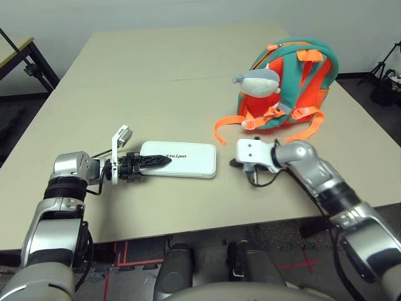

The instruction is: Put the pencil case into the backpack and zip it.

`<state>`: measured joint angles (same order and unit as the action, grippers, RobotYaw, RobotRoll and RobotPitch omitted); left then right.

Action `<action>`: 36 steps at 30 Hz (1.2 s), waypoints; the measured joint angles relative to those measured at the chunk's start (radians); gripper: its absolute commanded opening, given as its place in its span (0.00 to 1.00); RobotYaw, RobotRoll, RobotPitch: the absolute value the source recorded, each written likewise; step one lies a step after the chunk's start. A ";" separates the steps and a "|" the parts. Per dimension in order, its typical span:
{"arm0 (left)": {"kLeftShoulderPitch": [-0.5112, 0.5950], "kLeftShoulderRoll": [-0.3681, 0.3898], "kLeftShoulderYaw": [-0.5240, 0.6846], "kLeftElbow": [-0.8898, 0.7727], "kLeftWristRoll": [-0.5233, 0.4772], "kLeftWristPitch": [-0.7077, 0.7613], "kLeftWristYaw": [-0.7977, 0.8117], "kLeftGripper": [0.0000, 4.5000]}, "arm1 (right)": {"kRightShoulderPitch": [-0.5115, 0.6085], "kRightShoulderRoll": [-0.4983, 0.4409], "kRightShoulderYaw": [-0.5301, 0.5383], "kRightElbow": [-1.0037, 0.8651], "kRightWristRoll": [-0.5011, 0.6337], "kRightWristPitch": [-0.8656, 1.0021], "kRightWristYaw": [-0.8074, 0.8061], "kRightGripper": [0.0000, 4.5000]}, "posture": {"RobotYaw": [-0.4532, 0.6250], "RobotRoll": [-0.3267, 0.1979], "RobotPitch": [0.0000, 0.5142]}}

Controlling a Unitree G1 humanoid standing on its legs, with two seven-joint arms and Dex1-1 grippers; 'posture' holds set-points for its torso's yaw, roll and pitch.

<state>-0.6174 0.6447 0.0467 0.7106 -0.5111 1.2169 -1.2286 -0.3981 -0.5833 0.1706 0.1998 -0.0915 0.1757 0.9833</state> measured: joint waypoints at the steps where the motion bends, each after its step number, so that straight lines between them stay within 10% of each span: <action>1: -0.002 -0.003 0.010 0.006 0.000 -0.004 0.008 0.70 | 0.028 -0.005 -0.043 -0.035 0.025 0.032 -0.015 0.14 | 0.55 0.62 0.10; 12: -0.112 -0.083 0.140 0.079 0.000 -0.202 0.140 0.70 | 0.138 0.048 -0.416 -0.379 0.292 0.336 -0.262 1.00 | 0.50 0.62 0.11; 24: -0.161 -0.128 0.209 0.132 0.002 -0.460 0.195 0.70 | -0.014 0.183 -0.458 -0.356 0.409 0.419 -0.492 1.00 | 0.51 0.62 0.11; 36: -0.150 -0.171 0.270 0.104 0.000 -0.599 0.295 0.70 | -0.323 0.259 -0.409 0.308 0.310 0.129 -0.633 1.00 | 0.54 0.62 0.11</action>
<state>-0.7676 0.4741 0.3166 0.8144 -0.5110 0.6180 -0.9336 -0.7209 -0.3241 -0.2382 0.5079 0.2187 0.3046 0.3498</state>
